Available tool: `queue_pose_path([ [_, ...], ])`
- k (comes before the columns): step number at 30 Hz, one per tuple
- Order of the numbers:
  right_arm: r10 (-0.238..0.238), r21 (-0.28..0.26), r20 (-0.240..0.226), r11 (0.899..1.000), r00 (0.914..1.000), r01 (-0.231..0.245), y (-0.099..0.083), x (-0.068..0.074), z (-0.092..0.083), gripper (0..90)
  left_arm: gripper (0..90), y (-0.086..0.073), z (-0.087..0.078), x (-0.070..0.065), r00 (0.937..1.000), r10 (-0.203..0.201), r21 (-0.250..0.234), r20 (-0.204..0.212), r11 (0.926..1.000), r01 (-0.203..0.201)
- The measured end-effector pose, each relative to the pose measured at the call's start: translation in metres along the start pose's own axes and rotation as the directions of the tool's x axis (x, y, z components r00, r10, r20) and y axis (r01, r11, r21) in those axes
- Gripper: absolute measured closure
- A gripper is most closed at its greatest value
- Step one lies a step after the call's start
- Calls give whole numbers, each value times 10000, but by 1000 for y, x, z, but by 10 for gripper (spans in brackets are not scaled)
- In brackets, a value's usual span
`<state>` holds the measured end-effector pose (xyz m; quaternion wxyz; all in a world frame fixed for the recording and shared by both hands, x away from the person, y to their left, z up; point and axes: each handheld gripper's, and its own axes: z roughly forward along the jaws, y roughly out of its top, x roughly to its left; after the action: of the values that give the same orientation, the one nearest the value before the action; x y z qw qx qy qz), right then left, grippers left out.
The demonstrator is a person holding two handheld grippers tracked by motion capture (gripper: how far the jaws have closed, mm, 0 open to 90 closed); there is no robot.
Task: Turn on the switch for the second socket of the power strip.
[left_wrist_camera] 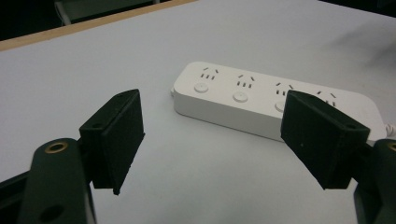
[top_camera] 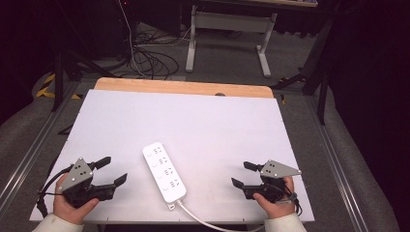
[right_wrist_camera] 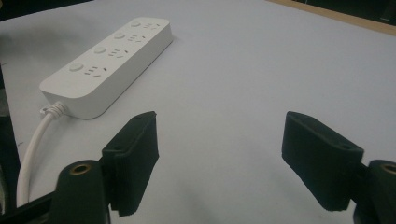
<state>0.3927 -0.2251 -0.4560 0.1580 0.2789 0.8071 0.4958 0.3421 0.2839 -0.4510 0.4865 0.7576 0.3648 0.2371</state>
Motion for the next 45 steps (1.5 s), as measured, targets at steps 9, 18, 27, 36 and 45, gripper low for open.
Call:
queue_pose_path([
  [9,-58,-26,61,10000,10000,58,0,0,0,283,222,0,-2,0,9997,103,-53,-230,9999,-104],
  [18,-143,37,110,9999,9998,142,1,0,-2,292,222,1,-2,-1,9990,295,-9,-330,9996,-296],
  [27,-272,111,237,9996,9993,270,2,0,-3,292,217,1,-3,0,9984,433,55,-374,9991,-431],
  [36,-226,110,163,9997,9996,224,7,0,-3,292,217,1,-3,0,9984,346,91,-457,9994,-343],
  [45,-382,355,-73,9986,9992,384,26,5,0,310,218,1,-3,0,9980,343,110,-529,9994,-337],
])
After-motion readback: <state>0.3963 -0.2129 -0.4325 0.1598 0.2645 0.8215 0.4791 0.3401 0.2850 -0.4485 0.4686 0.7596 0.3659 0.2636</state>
